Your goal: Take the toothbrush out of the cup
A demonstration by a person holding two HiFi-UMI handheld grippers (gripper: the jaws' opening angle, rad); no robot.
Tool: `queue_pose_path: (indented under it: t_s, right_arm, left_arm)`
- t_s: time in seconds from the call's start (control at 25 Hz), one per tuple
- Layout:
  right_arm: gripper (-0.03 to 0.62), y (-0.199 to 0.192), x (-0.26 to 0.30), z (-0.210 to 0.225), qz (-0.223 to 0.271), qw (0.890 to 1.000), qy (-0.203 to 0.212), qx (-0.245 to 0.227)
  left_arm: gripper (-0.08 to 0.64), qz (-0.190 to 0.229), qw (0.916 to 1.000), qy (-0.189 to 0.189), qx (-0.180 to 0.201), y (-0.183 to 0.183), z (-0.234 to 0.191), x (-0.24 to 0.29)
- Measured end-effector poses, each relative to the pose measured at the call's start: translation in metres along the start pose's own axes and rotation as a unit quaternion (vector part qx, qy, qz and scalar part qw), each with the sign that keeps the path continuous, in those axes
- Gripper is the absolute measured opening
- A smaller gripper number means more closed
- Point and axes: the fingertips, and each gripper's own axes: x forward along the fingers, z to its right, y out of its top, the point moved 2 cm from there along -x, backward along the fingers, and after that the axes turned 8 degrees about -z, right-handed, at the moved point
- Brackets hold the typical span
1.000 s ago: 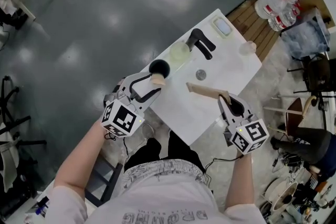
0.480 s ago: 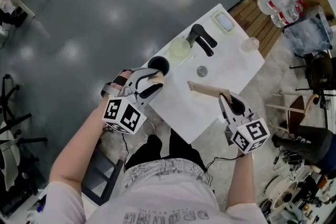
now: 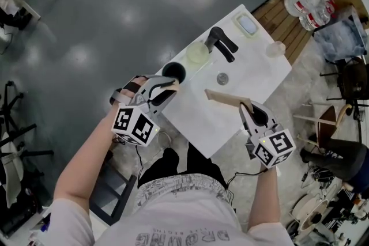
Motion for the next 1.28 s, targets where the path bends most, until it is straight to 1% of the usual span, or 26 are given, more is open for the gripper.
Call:
queue_pose_path:
  t_s: [0.2,0.28,0.52,0.72,1.04,1.28]
  right_arm:
    - [0.057,0.002,0.001,0.000,0.003,1.000,0.003,0.000]
    - [0.057,0.004,0.001,-0.001,0.006,1.000,0.004,0.001]
    - [0.057,0.014,-0.001,-0.004,0.019,1.000,0.005,-0.006]
    - [0.057,0.025,-0.007,-0.011,0.036,0.999,0.009,-0.011]
    - [0.057,0.039,-0.024,-0.026,0.065,0.997,0.006,-0.029]
    - [0.057,0.049,-0.037,-0.033,0.086,0.996,0.002,-0.038]
  left_arm:
    - [0.085,-0.002,1.0000,-0.006,-0.003,0.000,0.001,-0.002]
    - [0.078,0.001,0.9999,-0.002,-0.010,0.001,0.000,-0.003]
    - [0.066,0.019,0.9976,0.022,-0.063,0.006,-0.012,-0.015]
    - [0.064,0.031,0.9946,0.042,-0.090,0.013,-0.021,-0.030]
    - [0.063,0.056,0.9870,0.084,-0.124,0.032,-0.032,-0.062]
    - [0.063,0.082,0.9776,0.121,-0.152,0.049,-0.041,-0.092]
